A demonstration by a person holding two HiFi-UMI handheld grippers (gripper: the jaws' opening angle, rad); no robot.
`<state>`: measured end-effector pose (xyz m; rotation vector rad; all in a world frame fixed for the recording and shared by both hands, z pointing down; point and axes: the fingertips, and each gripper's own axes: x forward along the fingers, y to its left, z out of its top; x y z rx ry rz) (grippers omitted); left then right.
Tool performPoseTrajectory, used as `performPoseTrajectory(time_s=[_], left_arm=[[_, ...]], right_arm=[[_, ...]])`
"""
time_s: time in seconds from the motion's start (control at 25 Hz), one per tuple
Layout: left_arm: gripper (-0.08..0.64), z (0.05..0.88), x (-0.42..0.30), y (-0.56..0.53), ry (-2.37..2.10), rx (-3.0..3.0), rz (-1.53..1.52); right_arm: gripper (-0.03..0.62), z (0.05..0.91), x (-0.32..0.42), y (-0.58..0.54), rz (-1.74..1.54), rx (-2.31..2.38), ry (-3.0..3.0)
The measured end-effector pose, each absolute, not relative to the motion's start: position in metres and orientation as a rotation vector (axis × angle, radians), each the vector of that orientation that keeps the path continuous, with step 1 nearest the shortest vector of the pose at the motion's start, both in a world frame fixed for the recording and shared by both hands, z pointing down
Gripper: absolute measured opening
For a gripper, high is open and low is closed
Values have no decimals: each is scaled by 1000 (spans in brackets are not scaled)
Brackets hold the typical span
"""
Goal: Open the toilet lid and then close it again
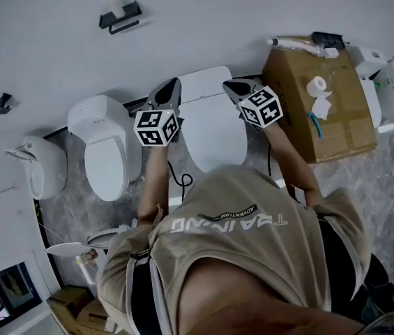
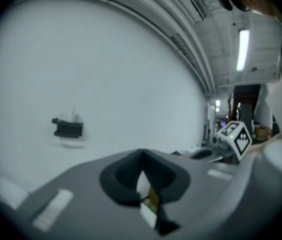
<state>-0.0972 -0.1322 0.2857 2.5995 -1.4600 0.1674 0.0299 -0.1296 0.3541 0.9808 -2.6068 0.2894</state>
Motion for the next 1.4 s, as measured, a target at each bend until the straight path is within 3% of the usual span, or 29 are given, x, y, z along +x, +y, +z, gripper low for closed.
performPoseTrajectory(time_s=[0.48, 1.4], left_arm=[[5, 209, -105, -143, -1606, 2718, 47], [5, 213, -86, -139, -1608, 2726, 71]], right_arm=[[14, 239, 31, -141, 6, 1148, -2791], [14, 214, 29, -145, -57, 1147, -2827]])
